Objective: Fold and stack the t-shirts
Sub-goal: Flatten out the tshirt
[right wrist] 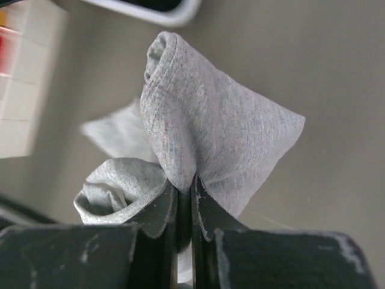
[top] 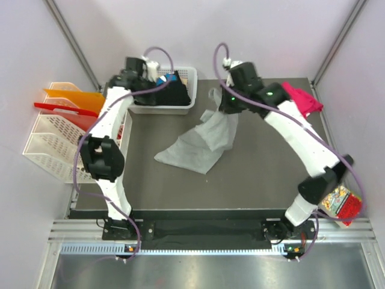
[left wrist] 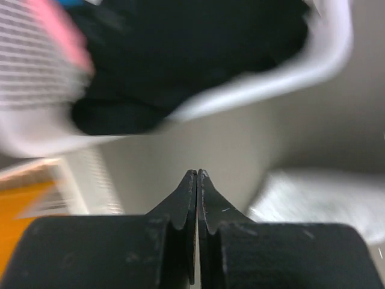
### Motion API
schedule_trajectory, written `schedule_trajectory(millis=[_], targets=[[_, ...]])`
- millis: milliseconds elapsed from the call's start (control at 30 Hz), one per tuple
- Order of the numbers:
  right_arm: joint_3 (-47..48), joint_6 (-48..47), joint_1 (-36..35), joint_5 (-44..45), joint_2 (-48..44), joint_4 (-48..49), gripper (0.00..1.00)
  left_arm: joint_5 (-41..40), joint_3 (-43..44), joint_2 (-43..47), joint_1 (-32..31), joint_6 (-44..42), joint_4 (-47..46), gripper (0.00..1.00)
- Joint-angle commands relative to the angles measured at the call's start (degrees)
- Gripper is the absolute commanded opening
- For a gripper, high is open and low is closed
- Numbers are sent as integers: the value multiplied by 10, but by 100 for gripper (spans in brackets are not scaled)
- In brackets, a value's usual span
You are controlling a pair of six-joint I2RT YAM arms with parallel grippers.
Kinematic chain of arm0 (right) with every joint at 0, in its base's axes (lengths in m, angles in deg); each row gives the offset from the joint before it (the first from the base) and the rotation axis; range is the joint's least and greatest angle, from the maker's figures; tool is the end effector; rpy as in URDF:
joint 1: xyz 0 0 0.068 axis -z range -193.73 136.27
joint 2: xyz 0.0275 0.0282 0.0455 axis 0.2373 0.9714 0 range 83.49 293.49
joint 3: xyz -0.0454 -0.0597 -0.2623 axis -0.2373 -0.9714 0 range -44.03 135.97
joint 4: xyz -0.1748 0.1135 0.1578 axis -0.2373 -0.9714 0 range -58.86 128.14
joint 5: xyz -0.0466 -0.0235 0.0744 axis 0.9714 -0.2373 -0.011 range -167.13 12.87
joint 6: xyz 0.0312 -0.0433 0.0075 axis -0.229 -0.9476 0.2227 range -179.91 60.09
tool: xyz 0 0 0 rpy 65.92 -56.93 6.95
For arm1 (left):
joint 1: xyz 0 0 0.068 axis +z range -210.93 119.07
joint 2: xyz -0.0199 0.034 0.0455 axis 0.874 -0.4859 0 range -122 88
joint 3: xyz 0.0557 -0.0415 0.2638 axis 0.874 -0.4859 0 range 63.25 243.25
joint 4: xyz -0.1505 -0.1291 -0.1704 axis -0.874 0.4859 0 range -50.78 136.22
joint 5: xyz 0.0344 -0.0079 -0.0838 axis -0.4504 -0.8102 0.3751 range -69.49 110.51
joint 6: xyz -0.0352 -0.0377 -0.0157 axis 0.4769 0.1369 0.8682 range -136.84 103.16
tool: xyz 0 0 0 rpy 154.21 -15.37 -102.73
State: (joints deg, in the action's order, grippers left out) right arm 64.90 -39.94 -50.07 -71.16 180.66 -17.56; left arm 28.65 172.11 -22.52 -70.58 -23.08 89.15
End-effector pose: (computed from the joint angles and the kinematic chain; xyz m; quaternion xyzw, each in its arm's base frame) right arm 0.2916 0.2100 0.4082 -0.1106 0.9126 0.1420 0.3670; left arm 0.4202 -0.0766 0.3280 0.1534 0.9297 -0.0768 0.3259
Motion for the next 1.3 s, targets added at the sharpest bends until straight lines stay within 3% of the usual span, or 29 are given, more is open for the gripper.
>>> schedule_trajectory(millis=[0, 100, 267, 333, 433, 467, 567, 667, 900, 1267], targets=[[31, -25, -20, -88, -119, 4, 0, 2, 58, 37, 77, -5, 44, 0], [15, -26, -27, -119, -168, 22, 1, 34, -1, 73, 110, 2, 18, 0], [63, -41, -37, -96, -213, -15, 0, 128, -107, 116, 98, 31, -2, 5], [74, -45, -37, -71, -236, -55, 1, 130, -127, 109, 47, 27, 17, 18], [46, -17, -37, -75, -262, -121, 3, 113, -154, 109, -34, 11, 20, 27], [2, -6, -37, -86, -273, -135, 2, 103, -159, 107, -54, 1, 20, 37], [-105, 54, -50, -110, -337, -148, 2, 86, -160, 87, -126, -24, 34, 47], [-178, 115, -54, -124, -412, -144, 3, 84, -144, 51, -169, -39, 64, 48], [-238, 198, -54, -129, -503, -194, 3, 50, -112, -17, -223, -62, 100, 49], [-296, 204, -53, -129, -508, -151, 2, 79, -117, -70, -274, -55, 89, 54]])
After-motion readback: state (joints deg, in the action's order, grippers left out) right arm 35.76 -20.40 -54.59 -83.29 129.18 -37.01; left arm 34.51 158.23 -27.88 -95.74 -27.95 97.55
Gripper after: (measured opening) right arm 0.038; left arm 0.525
